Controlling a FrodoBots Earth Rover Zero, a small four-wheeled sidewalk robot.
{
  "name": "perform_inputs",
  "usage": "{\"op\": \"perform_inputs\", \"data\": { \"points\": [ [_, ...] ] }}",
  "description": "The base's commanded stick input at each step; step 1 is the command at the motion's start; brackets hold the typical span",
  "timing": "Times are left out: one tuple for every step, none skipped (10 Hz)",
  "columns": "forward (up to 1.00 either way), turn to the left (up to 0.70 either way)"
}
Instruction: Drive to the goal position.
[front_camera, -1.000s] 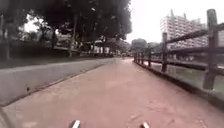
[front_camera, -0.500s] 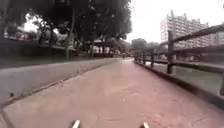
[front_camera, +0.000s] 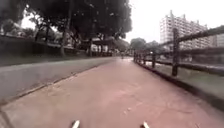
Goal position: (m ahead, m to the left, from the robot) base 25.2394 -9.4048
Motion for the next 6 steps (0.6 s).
{"op": "perform_inputs", "data": {
  "points": [
    [0.7, 0.0],
    [0.7, 0.0],
    [0.7, 0.0],
    [0.7, 0.0],
    [0.7, 0.0],
    [0.7, 0.0]
  ]
}}
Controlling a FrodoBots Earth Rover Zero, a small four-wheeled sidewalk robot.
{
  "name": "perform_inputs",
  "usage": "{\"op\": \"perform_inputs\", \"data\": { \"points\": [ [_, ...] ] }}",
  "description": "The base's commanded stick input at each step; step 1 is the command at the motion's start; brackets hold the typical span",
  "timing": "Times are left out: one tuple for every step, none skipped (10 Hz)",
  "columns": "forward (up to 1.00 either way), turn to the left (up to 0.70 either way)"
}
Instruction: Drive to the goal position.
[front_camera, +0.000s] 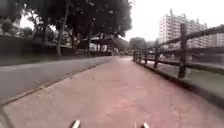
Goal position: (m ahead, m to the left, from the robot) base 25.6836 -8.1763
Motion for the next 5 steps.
{"op": "perform_inputs", "data": {
  "points": [
    [0.7, 0.0],
    [0.7, 0.0],
    [0.7, 0.0],
    [0.7, 0.0],
    [0.7, 0.0]
  ]
}}
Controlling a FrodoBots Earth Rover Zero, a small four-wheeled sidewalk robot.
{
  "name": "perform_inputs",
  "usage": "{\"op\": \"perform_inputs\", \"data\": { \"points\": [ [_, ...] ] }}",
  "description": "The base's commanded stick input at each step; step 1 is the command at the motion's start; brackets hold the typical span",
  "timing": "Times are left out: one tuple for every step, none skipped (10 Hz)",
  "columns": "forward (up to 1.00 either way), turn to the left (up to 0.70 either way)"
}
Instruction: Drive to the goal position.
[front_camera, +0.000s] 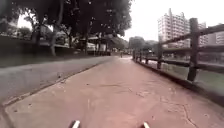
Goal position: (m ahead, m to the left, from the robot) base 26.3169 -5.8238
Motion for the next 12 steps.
{"op": "perform_inputs", "data": {
  "points": [
    [0.7, 0.0],
    [0.7, 0.0],
    [0.7, 0.0],
    [0.7, 0.0],
    [0.7, 0.0],
    [0.7, 0.0],
    [0.7, 0.0],
    [0.7, 0.0],
    [0.7, 0.0],
    [0.7, 0.0],
    [0.7, 0.0],
    [0.7, 0.0]
  ]
}}
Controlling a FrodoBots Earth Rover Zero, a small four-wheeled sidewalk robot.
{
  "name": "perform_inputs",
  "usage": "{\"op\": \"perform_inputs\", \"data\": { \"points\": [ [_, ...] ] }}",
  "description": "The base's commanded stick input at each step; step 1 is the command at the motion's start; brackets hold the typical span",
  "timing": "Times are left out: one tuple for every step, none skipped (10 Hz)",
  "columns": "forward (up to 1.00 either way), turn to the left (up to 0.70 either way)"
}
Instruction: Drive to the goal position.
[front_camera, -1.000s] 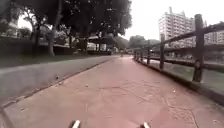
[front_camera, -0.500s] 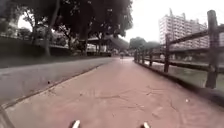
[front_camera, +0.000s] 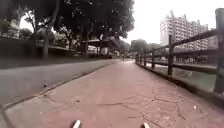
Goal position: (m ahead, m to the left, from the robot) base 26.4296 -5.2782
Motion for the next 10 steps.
{"op": "perform_inputs", "data": {
  "points": [
    [0.7, 0.0],
    [0.7, 0.0],
    [0.7, 0.0],
    [0.7, 0.0],
    [0.7, 0.0],
    [0.7, 0.0],
    [0.7, 0.0],
    [0.7, 0.0],
    [0.7, 0.0],
    [0.7, 0.0]
  ]
}}
